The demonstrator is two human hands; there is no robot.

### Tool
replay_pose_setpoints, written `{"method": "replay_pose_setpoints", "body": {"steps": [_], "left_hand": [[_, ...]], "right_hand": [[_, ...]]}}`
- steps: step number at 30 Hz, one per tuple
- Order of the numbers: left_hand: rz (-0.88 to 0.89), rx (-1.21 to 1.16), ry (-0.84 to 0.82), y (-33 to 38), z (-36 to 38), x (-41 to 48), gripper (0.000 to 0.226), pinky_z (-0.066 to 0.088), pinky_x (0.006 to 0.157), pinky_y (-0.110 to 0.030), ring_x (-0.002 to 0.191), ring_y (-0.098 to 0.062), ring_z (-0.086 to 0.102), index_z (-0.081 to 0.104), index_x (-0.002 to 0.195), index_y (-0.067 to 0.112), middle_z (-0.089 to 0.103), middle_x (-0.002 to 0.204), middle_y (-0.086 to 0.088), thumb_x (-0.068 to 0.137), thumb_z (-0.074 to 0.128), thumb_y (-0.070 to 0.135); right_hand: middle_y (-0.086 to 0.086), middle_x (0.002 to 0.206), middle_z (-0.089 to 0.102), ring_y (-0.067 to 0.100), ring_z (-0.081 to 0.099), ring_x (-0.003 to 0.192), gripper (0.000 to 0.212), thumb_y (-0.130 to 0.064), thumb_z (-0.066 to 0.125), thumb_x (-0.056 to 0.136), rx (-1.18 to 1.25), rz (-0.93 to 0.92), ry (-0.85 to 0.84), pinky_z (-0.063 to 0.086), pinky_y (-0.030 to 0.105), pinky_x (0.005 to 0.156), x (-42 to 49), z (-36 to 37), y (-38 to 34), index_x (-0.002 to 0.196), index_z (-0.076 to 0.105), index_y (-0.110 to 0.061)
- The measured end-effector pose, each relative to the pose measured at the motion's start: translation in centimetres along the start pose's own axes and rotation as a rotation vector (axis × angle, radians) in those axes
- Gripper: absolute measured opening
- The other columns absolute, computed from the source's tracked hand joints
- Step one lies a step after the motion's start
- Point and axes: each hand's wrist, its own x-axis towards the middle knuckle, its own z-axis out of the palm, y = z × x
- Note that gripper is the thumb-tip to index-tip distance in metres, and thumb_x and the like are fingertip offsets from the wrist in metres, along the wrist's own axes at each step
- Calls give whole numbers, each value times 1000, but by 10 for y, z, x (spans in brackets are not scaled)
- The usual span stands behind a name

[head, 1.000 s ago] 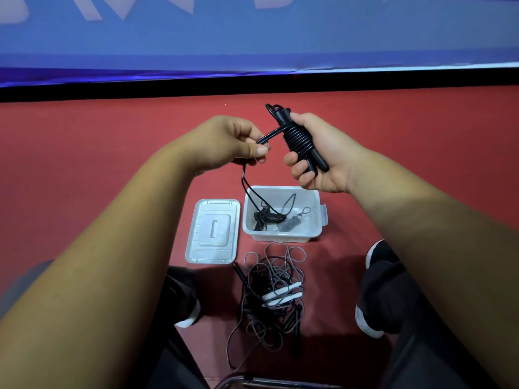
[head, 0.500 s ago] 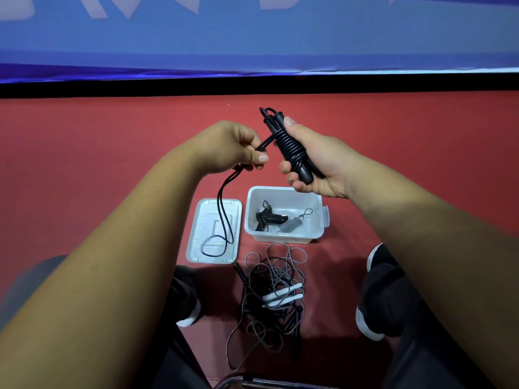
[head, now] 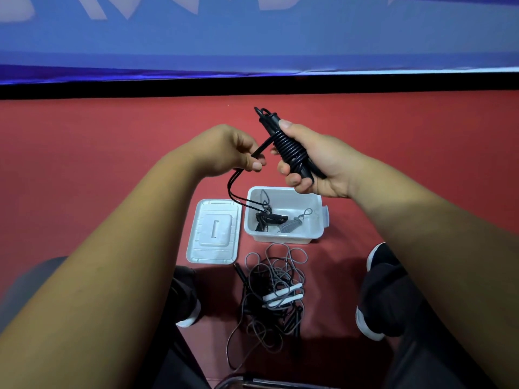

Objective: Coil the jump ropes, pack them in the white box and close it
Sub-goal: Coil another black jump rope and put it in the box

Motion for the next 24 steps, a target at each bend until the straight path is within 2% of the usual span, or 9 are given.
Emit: {"method": "replay_pose_setpoints", "body": {"steps": [4, 7, 9, 11, 15, 18, 20, 22, 24], "left_hand": [[10, 17, 21, 3, 3, -1, 7, 52, 82, -22, 74, -1, 63, 82, 87, 27, 79, 85, 4, 84, 87, 23], [19, 52, 34, 4, 3, -2, 26, 50, 72, -12, 68, 3, 61, 78, 72, 32, 75, 73, 13, 89, 80, 13], [7, 70, 48, 5, 3, -3, 29, 46, 62, -15, 58, 3, 55, 74, 67, 28, 67, 62, 17, 89, 74, 10], [3, 87, 54, 7, 2, -5, 24, 44, 62, -20, 54, -1, 50, 72, 69, 22, 62, 57, 15, 89, 72, 8], [84, -25, -28, 14, -2, -11, 33, 54, 74, -19, 77, -8, 70, 82, 94, 19, 80, 87, 0, 91, 62, -6], [108, -82, -54, 18, -6, -12, 22, 54, 75, -22, 78, -11, 70, 82, 96, 15, 80, 88, -4, 90, 68, -2], [102, -91, -60, 22, -6, -13, 19, 54, 69, -22, 73, -11, 69, 81, 96, 12, 79, 84, -3, 87, 73, -3], [111, -50, -59, 25, -5, -14, 19, 55, 75, -20, 75, -10, 71, 81, 95, 14, 80, 84, -1, 84, 79, -1], [124, -19, -65, 30, -5, -15, 20, 54, 81, -18, 79, -8, 73, 82, 94, 17, 80, 84, 1, 82, 82, 1]], "right_hand": [[3, 69, 50, 11, 38, 47, 56, -68, 47, 101, -57, 40, -170, 24, 18, 40, -5, 2, 3, 113, 63, -16], [3, 68, 47, 10, 34, 47, 56, -62, 51, 99, -68, 78, -279, 23, 18, 39, -8, 1, 7, 126, 67, -15], [3, 68, 46, 9, 33, 46, 58, -58, 54, 96, -67, 114, -348, 22, 18, 38, -9, -1, 9, 138, 65, -20], [3, 67, 45, 9, 33, 45, 58, -55, 54, 96, -80, 151, -409, 20, 18, 39, -11, -3, 10, 145, 63, -24], [4, 64, 46, 9, 35, 42, 54, -52, 52, 97, -102, 237, -527, 21, 16, 37, -13, -3, 11, 146, 62, -33], [5, 65, 46, 9, 37, 41, 50, -52, 52, 98, -129, 277, -599, 26, 15, 37, -13, -2, 13, 145, 61, -39], [5, 65, 49, 10, 38, 41, 43, -53, 53, 96, -162, 303, -593, 28, 15, 36, -13, 0, 14, 133, 69, -36], [6, 65, 51, 11, 41, 40, 34, -52, 56, 94, -202, 337, -576, 29, 16, 35, -14, 1, 16, 102, 77, -27], [7, 66, 52, 13, 43, 42, 33, -52, 64, 93, -228, 353, -569, 31, 16, 36, -13, -1, 18, 102, 67, -20]]}}
